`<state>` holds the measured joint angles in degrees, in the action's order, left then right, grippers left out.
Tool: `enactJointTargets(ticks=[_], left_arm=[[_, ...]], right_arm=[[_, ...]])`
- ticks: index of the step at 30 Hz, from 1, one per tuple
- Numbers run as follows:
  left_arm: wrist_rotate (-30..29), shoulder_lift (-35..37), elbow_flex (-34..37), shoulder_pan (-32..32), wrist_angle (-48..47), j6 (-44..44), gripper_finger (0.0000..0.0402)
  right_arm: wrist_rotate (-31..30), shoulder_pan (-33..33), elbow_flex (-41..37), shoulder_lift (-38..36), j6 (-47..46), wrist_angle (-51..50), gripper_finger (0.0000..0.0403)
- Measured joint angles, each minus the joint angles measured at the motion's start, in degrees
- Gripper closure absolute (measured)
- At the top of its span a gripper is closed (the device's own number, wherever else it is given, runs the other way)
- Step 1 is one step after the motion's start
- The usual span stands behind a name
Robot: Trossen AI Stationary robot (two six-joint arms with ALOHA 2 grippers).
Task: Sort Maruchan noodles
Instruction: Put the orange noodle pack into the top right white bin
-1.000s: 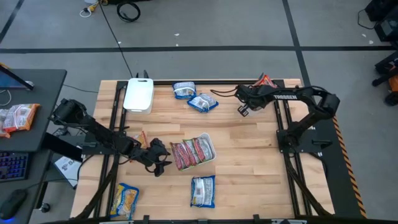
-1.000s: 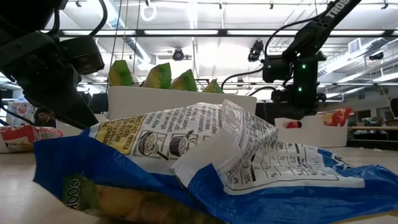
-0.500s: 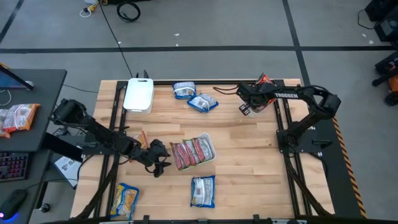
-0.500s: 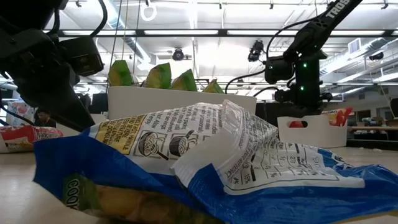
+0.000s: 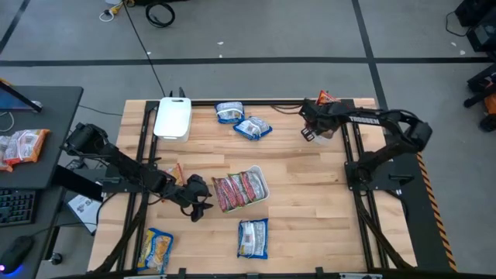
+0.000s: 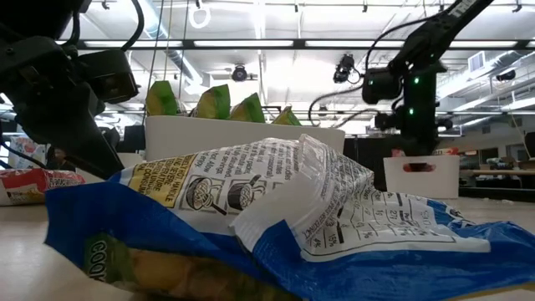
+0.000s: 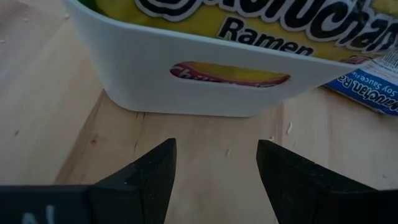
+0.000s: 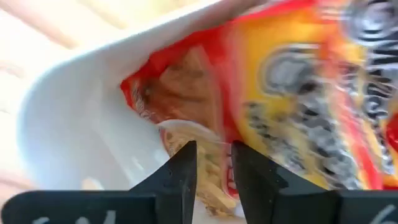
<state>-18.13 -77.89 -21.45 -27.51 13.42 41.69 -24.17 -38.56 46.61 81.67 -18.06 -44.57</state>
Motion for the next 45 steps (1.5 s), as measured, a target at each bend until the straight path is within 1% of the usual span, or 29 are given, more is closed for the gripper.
enactJointTargets(ticks=[3, 7, 11, 14, 17, 21, 23, 24, 27, 30, 34, 39, 42, 45], left_arm=[[0.00, 0.00, 0.00, 0.02, 0.01, 0.13, 0.0175], [0.00, 0.00, -0.01, 0.01, 0.01, 0.13, 0.0175], [-0.02, 0.00, 0.00, 0.00, 0.03, -0.44, 0.0175], [-0.02, 0.00, -0.02, 0.00, 0.03, -0.76, 0.0175], [-0.03, 0.00, 0.00, -0.41, 0.01, -0.80, 0.0175], [-0.04, 0.00, -0.02, -2.21, 0.01, -0.82, 0.0175], [-0.62, 0.00, -0.02, -3.64, 0.03, -0.83, 0.0175], [-1.40, 0.00, 0.00, -4.49, 0.03, -0.83, 0.0175], [-4.39, 0.00, -0.01, -7.17, 0.03, -0.79, 0.0175], [-7.01, 0.00, 0.00, -9.61, 0.03, -0.90, 0.0175], [-10.13, 0.00, -0.01, -11.47, 0.03, -1.01, 0.0175], [-10.58, 0.00, -0.02, -11.76, 0.05, -0.30, 0.0175], [-10.58, 0.00, -0.02, -11.74, 0.05, -0.02, 0.0175], [-10.43, 0.00, -0.02, -11.74, 0.03, -0.22, 0.0175]], right_arm=[[2.15, -0.59, 0.00, -3.10, -3.70, -0.47, 0.0293], [6.90, -2.33, 0.09, -6.56, -10.17, -1.72, 0.0294], [13.57, -3.77, 0.09, -7.69, -15.66, -2.93, 0.0295], [16.53, -4.72, 0.09, -7.66, -19.73, -2.86, 0.0301], [19.62, -6.46, 0.13, -6.47, -23.92, -2.15, 0.0322], [22.15, -8.63, 0.13, -3.77, -31.19, -1.44, 0.0371], [21.09, -8.92, 0.14, -2.55, -35.36, -0.33, 0.0393], [19.90, -8.91, 0.17, -1.96, -37.36, 0.25, 0.0395], [17.18, -8.62, 0.22, 0.20, -42.52, 0.61, 0.0385], [16.90, -8.62, 0.22, 2.67, -44.54, 0.61, 0.0374], [14.98, -8.77, 0.36, 5.36, -45.50, 1.43, 0.0373], [6.02, -8.85, 0.21, 7.39, -46.49, 1.78, 0.0372], [1.17, -9.00, 0.11, 7.27, -46.33, 1.35, 0.0371], [-0.44, -9.47, 0.11, 6.93, -44.09, 1.04, 0.0370]])
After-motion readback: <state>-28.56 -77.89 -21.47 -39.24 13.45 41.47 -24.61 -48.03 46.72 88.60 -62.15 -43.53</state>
